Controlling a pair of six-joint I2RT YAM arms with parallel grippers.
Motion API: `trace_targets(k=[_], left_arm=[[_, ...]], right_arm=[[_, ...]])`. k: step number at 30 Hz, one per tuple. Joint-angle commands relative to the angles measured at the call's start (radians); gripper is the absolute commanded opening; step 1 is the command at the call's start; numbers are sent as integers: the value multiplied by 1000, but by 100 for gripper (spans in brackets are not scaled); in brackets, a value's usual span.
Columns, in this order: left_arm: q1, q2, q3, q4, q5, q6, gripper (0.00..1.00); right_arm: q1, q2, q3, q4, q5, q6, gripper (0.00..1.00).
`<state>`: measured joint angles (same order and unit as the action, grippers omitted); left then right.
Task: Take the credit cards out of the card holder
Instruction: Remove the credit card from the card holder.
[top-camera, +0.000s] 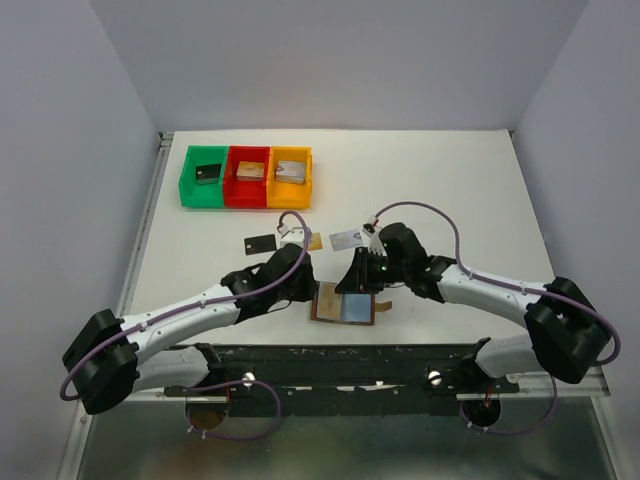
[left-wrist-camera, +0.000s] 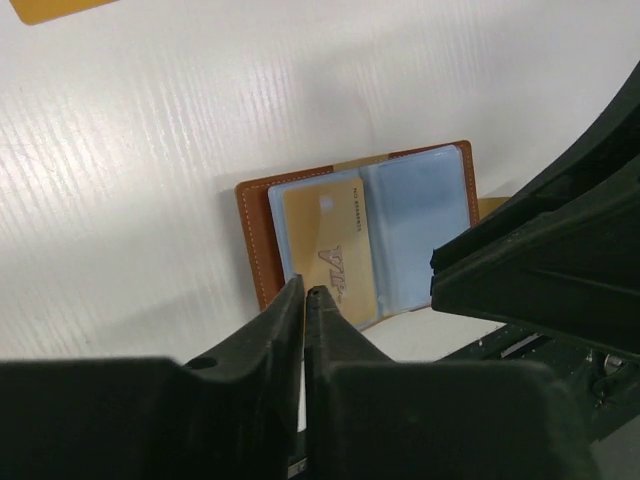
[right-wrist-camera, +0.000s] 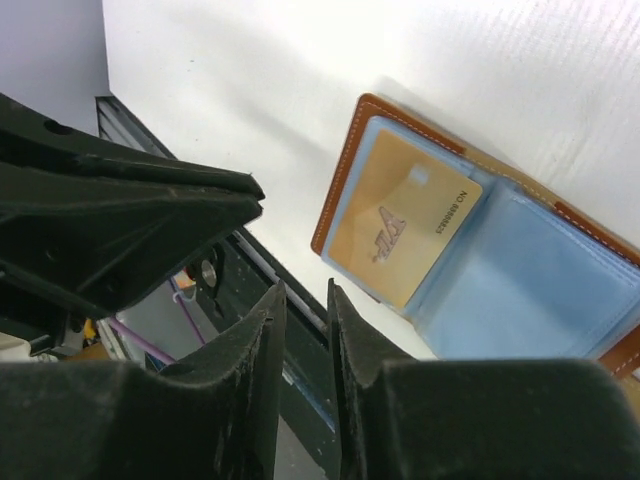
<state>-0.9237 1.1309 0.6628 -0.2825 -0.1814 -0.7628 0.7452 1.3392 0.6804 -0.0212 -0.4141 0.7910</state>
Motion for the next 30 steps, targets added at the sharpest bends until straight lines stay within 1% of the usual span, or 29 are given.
trace_targets(k=[1,3,6,9,18,30], left_arm=[[52,58,-42,150,111,10,10],[62,99,-39,169,132,14,4],[63,136,-52,218,152,10,1],[63,147,-78,278,172,-7,1],[63,196,-88,278,174,-10,0],[63,251,-134,266,154,-36,0]], right_arm=[[6,75,-61,176,-40,69,31],[6,98,-82,213,-34,89,32],[5,129,-108,251,-26,109,32],[5,150,-128,280,-20,120,33],[5,193,-140,279,8,120,35],[3,218,-166,288,40,120,35]])
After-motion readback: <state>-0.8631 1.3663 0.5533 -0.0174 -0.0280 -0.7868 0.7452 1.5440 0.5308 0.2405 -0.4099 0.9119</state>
